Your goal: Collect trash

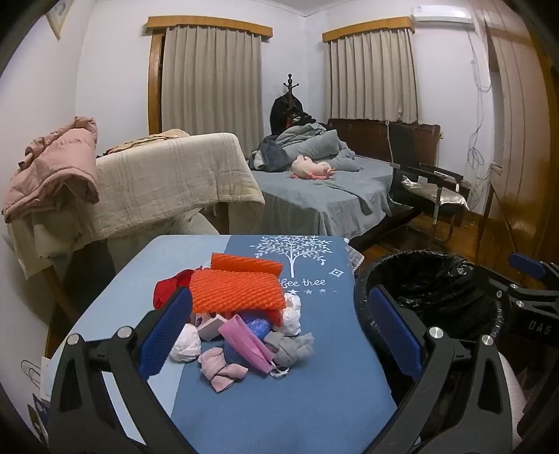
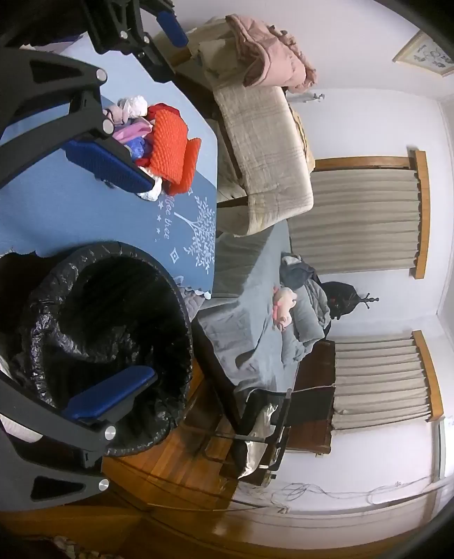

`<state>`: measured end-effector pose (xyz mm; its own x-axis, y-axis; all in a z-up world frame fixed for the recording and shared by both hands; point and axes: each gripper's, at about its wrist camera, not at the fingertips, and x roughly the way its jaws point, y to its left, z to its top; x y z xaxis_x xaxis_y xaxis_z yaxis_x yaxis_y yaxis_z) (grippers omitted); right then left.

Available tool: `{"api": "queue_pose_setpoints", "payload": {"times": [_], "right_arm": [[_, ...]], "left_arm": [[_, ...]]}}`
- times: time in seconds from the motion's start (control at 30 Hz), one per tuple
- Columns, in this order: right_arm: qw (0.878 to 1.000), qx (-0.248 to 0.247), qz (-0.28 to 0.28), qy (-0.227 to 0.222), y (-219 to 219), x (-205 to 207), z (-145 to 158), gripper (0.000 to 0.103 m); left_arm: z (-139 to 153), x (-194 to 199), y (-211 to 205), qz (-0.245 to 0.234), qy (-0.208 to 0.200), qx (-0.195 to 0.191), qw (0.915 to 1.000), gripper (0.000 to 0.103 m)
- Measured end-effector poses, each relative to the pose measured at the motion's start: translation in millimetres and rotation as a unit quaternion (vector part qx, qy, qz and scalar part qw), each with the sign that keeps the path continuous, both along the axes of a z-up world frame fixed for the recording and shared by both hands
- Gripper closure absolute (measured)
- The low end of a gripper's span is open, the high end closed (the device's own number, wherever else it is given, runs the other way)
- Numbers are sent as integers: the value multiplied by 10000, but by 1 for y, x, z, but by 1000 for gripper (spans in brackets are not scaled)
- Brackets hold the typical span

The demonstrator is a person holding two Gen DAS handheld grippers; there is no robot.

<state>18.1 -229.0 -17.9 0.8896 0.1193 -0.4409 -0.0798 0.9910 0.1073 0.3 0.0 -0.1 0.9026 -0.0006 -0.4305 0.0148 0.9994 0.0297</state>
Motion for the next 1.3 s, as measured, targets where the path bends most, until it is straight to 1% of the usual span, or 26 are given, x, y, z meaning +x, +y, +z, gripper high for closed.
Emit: {"api": "queue_pose_setpoints", "payload": {"times": [0.2, 0.23, 0.3, 0.57, 0.87, 1.3], "right_arm": [[10000, 52, 36, 68, 4, 1, 1, 6], [9999, 54, -12, 97, -3, 4, -3, 6], [9999, 73, -20, 136, 0, 6, -4, 6], [10000, -26, 22, 19, 2, 1, -5, 6], [10000, -46, -41, 7, 5, 1, 2, 6], [10000, -38, -47, 12, 4, 1, 2, 6]], "left_arm": [[0, 1, -1, -34, 17, -19, 10000, 5], [0, 2, -1, -43, 18, -18, 10000, 5], [0, 0, 0, 3, -7, -19, 10000, 5], [0, 0, 0, 2, -10, -21, 10000, 5], [0, 0, 0, 5, -11, -17, 10000, 5], [0, 0, 0, 5, -13, -20, 10000, 5]]}}
